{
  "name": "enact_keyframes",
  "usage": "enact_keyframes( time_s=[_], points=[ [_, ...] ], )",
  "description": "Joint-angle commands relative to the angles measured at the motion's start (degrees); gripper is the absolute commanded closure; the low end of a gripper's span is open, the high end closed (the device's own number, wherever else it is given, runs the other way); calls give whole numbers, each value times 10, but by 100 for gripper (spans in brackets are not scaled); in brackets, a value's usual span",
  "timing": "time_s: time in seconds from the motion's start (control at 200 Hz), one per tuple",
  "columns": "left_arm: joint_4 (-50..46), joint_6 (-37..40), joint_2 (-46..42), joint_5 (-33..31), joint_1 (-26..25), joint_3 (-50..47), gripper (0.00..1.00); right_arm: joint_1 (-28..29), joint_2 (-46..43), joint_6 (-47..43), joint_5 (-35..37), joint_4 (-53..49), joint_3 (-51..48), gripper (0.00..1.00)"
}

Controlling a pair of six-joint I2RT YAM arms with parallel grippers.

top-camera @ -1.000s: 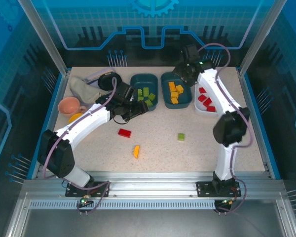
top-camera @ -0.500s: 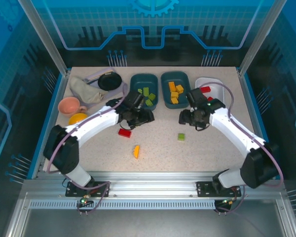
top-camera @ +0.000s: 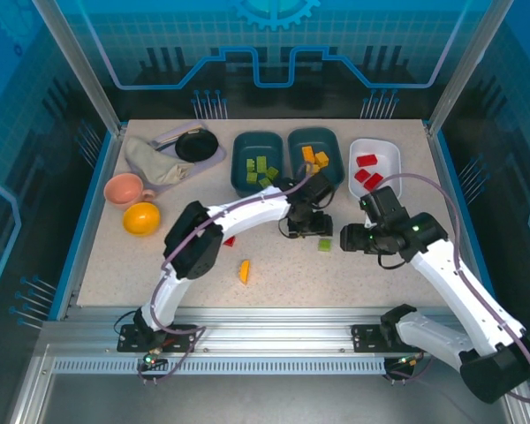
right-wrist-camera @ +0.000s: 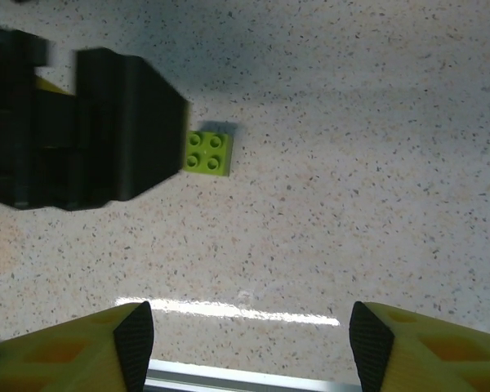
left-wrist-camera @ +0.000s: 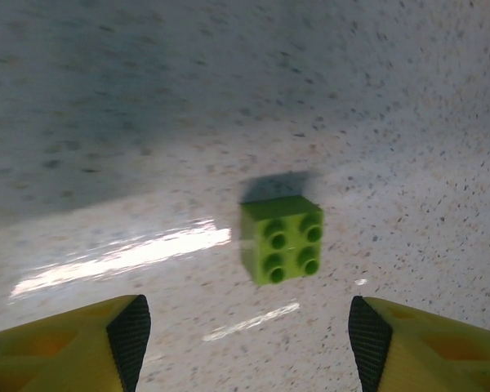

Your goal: Sort the legos into containers by color

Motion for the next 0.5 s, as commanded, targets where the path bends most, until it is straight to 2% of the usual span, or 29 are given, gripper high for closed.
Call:
enact_keyframes(
  time_s=[0.0,0.17,0.325,0.425,0.495],
  points=[
    [-82,13,47,-16,-21,65,31,-4,-39,-21,6,-35,-3,31],
    [-138,15,107,-53,-41,142,32,-8,-97,-31,-10,-26,-6,30],
    [-154,13,139,-85,-45,164,36,-9,-136,-39,-26,-19,-11,30],
    [-157,13,154,-101,-48,178,45,-9,-145,-40,-30,-19,-9,30],
    [-158,13,163,-107,-49,187,55,-10,-146,-40,-30,-20,-9,30]
  ],
)
